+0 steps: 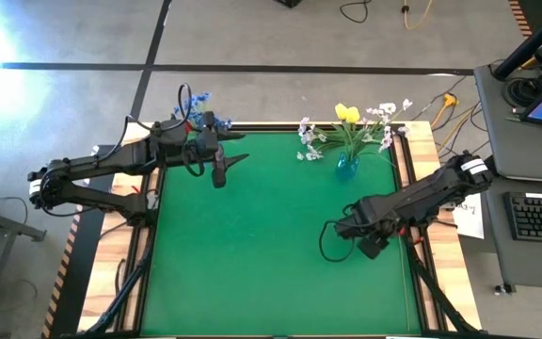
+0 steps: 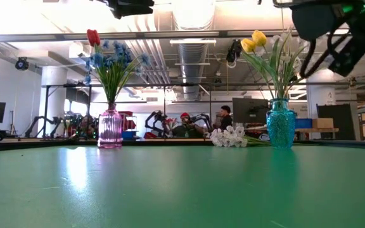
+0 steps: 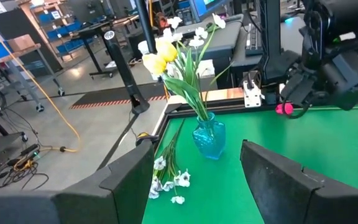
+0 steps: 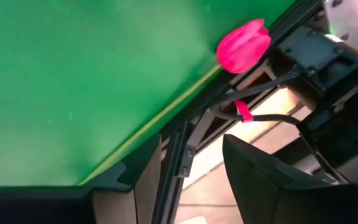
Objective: Sort flowers into vase by color
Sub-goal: Put the red tulip into the purple vase
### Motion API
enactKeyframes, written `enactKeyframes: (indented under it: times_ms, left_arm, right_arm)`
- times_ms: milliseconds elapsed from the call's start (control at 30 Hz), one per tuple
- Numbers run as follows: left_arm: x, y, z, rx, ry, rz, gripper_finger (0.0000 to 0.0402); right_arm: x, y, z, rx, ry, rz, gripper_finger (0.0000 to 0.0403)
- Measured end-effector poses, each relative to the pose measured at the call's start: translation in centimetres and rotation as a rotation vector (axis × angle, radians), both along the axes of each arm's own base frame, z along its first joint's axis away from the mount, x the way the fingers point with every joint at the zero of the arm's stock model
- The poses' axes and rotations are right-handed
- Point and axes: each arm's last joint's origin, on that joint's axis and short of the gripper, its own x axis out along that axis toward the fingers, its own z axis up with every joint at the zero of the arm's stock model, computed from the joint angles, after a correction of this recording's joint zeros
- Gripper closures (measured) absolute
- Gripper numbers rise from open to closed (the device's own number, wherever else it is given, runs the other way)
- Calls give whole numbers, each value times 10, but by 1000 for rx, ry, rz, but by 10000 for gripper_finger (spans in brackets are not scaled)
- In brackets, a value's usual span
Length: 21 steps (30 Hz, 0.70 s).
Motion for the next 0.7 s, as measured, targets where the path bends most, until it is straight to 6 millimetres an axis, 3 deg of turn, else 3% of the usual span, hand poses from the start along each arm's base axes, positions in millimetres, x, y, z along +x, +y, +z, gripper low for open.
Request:
enactKeyframes:
  times_ms: [300,700]
  left_arm:
    - [0,0,0,6,7,-1,173]
    - [0,0,-1,22,16,-4,173]
  right_arm:
    - [-2,2,-11,168,-10,131,248]
    - [0,7,-36,288,96,202,297]
